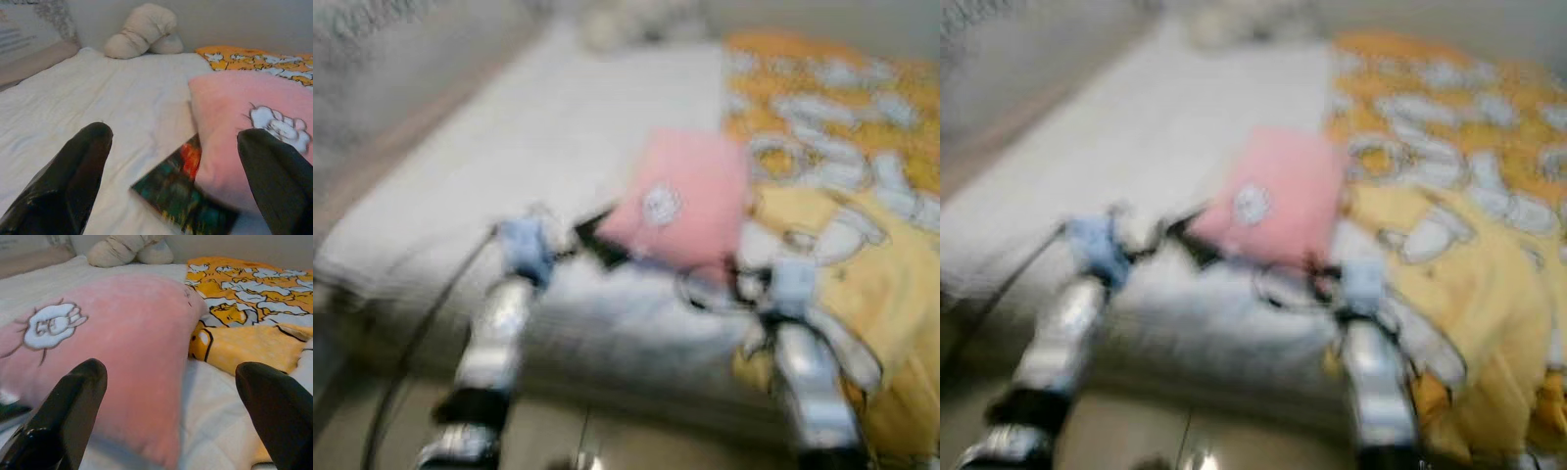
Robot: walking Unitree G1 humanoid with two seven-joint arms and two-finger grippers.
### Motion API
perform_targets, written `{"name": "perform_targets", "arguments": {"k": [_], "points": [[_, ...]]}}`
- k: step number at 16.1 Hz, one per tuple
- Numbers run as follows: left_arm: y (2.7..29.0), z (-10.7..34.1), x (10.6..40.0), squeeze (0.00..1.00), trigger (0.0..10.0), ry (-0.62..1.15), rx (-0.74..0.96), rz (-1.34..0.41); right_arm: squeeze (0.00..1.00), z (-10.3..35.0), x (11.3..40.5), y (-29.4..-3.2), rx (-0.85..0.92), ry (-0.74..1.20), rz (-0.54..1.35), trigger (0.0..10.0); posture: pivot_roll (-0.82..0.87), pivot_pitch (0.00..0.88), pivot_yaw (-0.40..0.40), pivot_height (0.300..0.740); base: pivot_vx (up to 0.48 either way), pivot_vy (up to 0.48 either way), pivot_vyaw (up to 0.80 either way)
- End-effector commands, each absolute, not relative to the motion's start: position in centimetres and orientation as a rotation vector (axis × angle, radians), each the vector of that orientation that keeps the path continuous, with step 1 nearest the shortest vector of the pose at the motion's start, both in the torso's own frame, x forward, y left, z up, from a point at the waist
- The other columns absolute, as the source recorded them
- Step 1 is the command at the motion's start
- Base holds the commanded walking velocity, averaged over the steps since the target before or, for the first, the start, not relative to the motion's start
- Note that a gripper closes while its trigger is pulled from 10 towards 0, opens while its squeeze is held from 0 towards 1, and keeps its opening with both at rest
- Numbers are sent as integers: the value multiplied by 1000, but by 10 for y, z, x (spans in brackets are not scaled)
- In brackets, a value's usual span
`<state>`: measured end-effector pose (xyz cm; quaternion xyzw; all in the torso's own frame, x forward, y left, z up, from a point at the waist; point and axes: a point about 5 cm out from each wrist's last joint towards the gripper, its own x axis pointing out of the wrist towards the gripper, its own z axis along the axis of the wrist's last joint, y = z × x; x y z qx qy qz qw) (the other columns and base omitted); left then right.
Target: Clean up the room
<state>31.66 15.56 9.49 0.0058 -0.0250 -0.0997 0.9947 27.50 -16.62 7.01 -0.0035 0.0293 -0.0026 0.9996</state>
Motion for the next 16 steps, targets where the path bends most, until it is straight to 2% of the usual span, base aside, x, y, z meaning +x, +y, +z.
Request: {"name": "perform_targets", "arguments": {"k": [1, 5, 7, 9, 10, 12, 14, 16], "points": [[131, 102, 319, 0, 10000, -77, 6, -280, 0, 62, 267, -187, -28, 95, -66, 10000, 38, 0, -23, 740, 480, 0, 0], [118, 107, 321, 0, 10000, -89, 3, -368, 0, 64, 267, -194, -30, 94, -111, 10000, 33, 0, -18, 740, 480, 0, 0], [122, 112, 334, 0, 10000, -67, 85, -289, 0, 67, 276, -201, -23, 127, -133, 10000, 26, 0, -12, 740, 480, 0, 0], [127, 112, 348, 0, 10000, 22, 100, -228, 0, 77, 294, -196, 39, 152, -59, 10000, 15, 0, -3, 740, 0, 0, 0], [124, 114, 357, 0, 10000, 100, 63, -303, 0, 86, 312, -193, 139, 199, 11, 10000, 18, 0, -5, 740, 0, 0, 0], [121, 121, 369, 0, 10000, 211, -12, -444, 0, 95, 327, -199, 257, 237, 46, 10000, 35, 0, -10, 740, 0, 0, 0], [125, 129, 379, 0, 10000, 293, -57, -493, 0, 94, 335, -205, 337, 290, 60, 10000, 53, 0, -11, 740, 0, 0, 0], [133, 135, 388, 0, 10000, 369, -99, -471, 0, 89, 343, -209, 373, 361, 96, 10000, 51, 0, -4, 740, 0, 0, 0]]}}
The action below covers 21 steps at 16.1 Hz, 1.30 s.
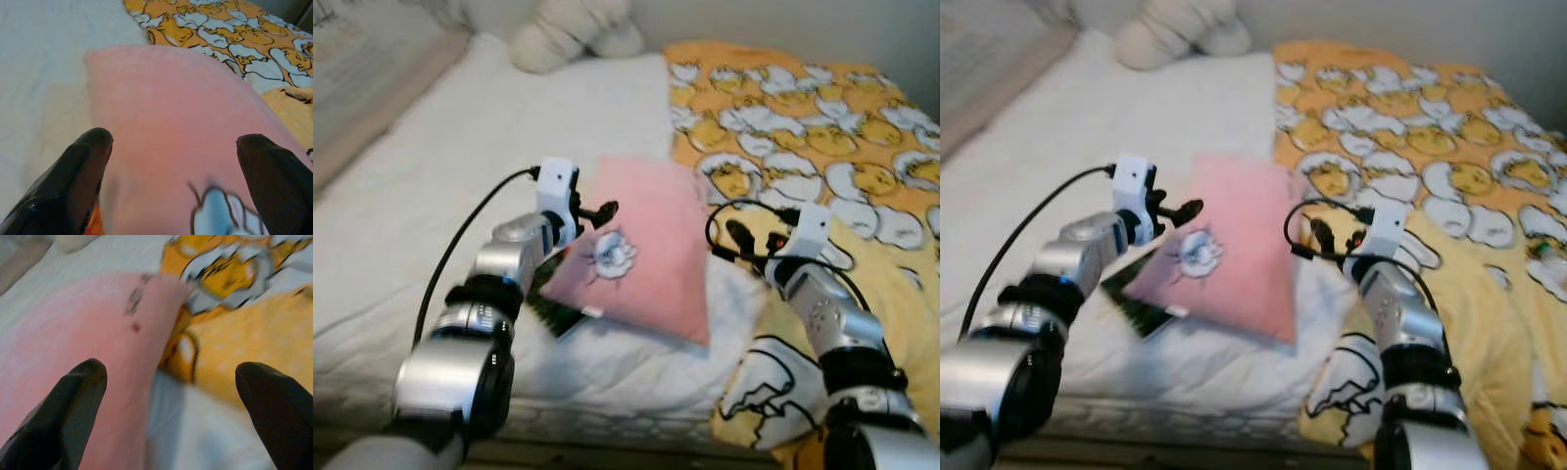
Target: Clean up the room
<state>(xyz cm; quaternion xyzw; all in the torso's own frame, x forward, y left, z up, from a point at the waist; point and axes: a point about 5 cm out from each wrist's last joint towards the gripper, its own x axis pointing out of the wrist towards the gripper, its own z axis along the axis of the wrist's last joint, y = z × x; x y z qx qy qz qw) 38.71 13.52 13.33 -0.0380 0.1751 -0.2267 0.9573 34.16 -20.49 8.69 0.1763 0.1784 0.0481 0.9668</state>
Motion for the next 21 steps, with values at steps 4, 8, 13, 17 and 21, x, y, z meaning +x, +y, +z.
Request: {"name": "perform_targets", "arguments": {"k": [4, 8, 13, 17, 21], "points": [[124, 132, 389, 0, 10000, 418, -117, -488, 0, 82, 346, -223, 378, 394, 55, 10000, 48, 0, -3, 740, 0, 0, 0], [121, 120, 386, 0, 10000, 467, -105, -424, 0, 69, 347, -203, 429, 429, 95, 10000, 46, 0, -13, 740, 0, 0, 0], [105, 95, 374, 0, 10000, 552, -35, -405, 0, 43, 339, -153, 460, 524, 152, 10000, 37, 33, 26, 740, 0, 0, 0], [87, 65, 354, 0, 0, 663, -39, -462, 0, 28, 330, -146, 451, 585, 113, 0, 37, 19, 21, 740, 0, 0, 0], [86, 63, 352, 0, 0, 646, -71, -451, 0, 31, 333, -155, 519, 551, 80, 0, 19, 6, 22, 740, 0, 0, 0]]}}
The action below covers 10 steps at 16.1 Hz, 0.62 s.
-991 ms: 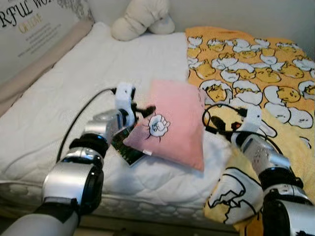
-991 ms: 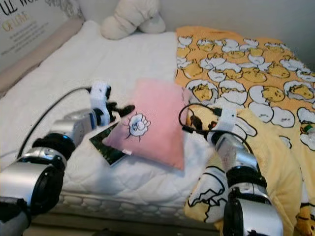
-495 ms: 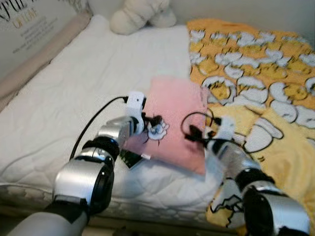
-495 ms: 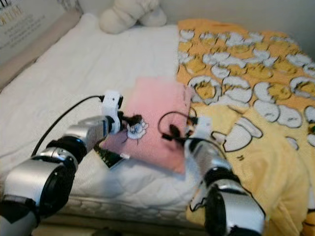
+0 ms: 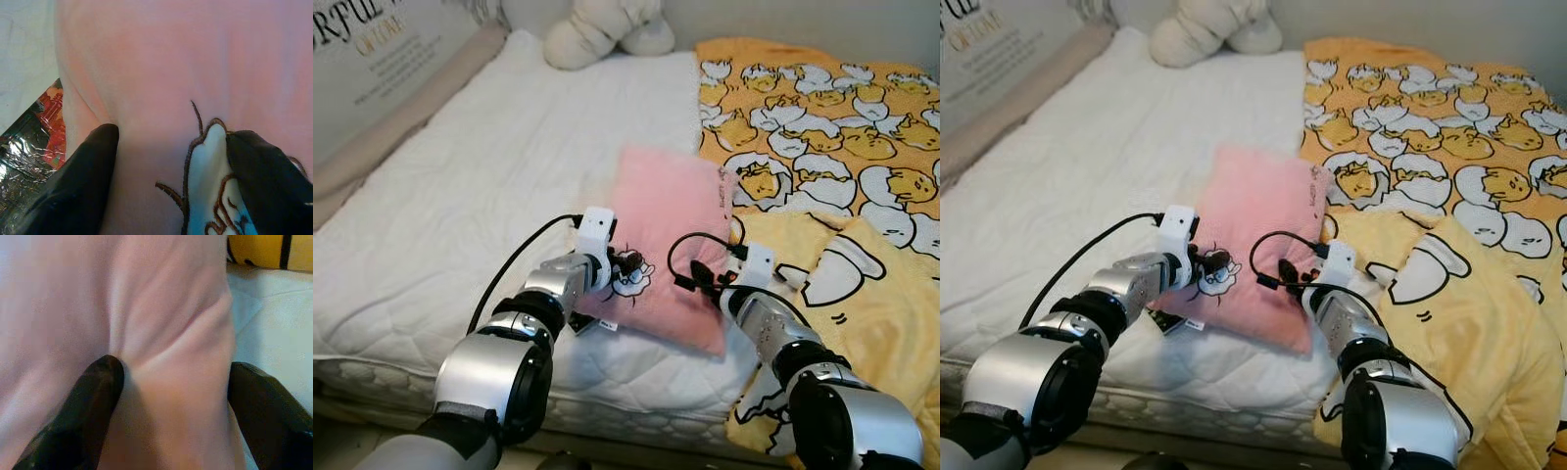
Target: Clean up the room
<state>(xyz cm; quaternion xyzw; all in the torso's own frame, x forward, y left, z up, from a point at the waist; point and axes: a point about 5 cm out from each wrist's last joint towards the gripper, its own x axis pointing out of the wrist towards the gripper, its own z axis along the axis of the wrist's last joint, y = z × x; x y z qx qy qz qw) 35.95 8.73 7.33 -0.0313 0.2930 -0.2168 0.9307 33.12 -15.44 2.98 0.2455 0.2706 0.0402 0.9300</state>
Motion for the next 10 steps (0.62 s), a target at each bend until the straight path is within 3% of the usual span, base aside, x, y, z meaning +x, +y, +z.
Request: {"name": "perform_targets", "arguments": {"k": [1, 4, 10], "points": [[85, 63, 352, 0, 0, 640, -82, -454, 0, 30, 332, -154, 509, 554, 90, 0, 15, 1, 22, 740, 0, 0, 0], [65, 61, 346, 0, 0, 595, -52, -596, 0, 26, 328, -157, 395, 555, 83, 0, 25, 0, 19, 740, 0, 0, 0], [70, 56, 344, 0, 0, 582, -41, -555, 0, 29, 331, -151, 316, 557, 127, 0, 31, 0, 8, 740, 0, 0, 0]]}}
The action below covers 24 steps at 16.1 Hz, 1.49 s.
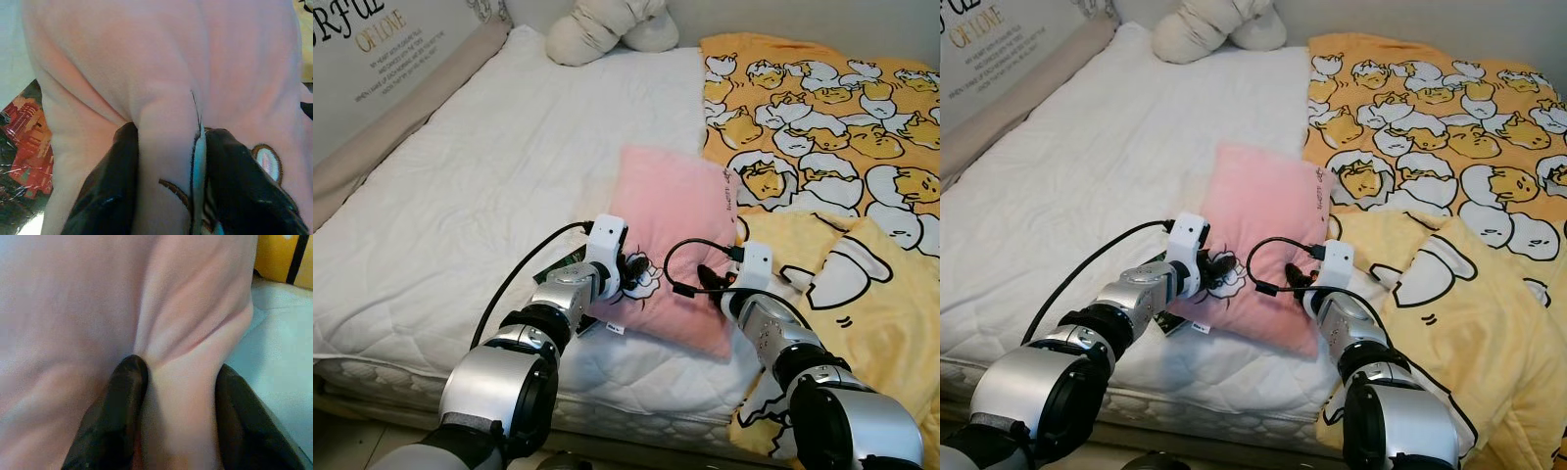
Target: Clean up the room
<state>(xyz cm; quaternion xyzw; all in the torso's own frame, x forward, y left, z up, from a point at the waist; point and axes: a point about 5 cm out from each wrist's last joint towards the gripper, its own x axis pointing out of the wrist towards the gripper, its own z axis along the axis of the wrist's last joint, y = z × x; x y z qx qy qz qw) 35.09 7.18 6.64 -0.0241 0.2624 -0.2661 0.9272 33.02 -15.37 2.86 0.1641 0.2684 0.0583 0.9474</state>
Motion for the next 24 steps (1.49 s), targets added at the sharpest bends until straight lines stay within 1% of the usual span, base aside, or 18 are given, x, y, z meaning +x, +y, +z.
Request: {"name": "perform_targets", "arguments": {"k": [1, 4, 6, 7, 8, 11, 13, 15, 17, 19, 21, 24], "points": [[69, 58, 345, 0, 0, 569, -33, -561, 0, 32, 334, -151, 310, 551, 126, 0, 29, 0, 9, 740, 0, 0, 0], [71, 58, 345, 0, 0, 563, -16, -544, 0, 34, 336, -150, 331, 552, 116, 0, 34, 0, 9, 740, 0, 0, 0], [71, 59, 346, 0, 0, 562, -2, -545, 0, 32, 335, -150, 389, 571, 94, 0, 38, 0, 9, 740, 0, 0, 0], [70, 59, 346, 0, 0, 561, 3, -552, 0, 32, 335, -152, 466, 578, 69, 0, 43, 0, 7, 740, 0, 0, 0], [69, 59, 346, 0, 0, 568, -70, -524, 0, 28, 332, -152, 393, 598, 93, 0, 42, 0, 9, 740, 0, 0, 0], [70, 61, 347, 0, 0, 546, -113, -513, 0, 27, 330, -152, 358, 604, 106, 0, 37, 0, 10, 740, 0, 0, 0], [72, 63, 349, 0, 0, 530, -109, -511, 0, 29, 332, -152, 371, 593, 107, 0, 41, 0, 11, 740, 0, 0, 0], [71, 59, 346, 0, 0, 545, -89, -525, 0, 26, 329, -153, 421, 616, 90, 0, 42, 0, 7, 740, 0, 0, 0], [67, 60, 346, 0, 0, 540, -82, -525, 0, 25, 329, -152, 406, 614, 93, 0, 38, 0, 8, 740, 0, 0, 0], [69, 66, 351, 0, 0, 500, -59, -488, 0, 27, 330, -155, 396, 606, 77, 0, 38, 0, 11, 740, 0, 0, 0], [70, 69, 353, 0, 0, 481, -105, -462, 0, 19, 323, -164, 375, 639, 37, 0, 42, 0, 11, 740, 0, 0, 0], [69, 79, 359, 0, 0, 425, -76, -466, 0, 38, 338, -168, 354, 542, 46, 0, 43, 0, 5, 740, 0, 0, 0]]}}
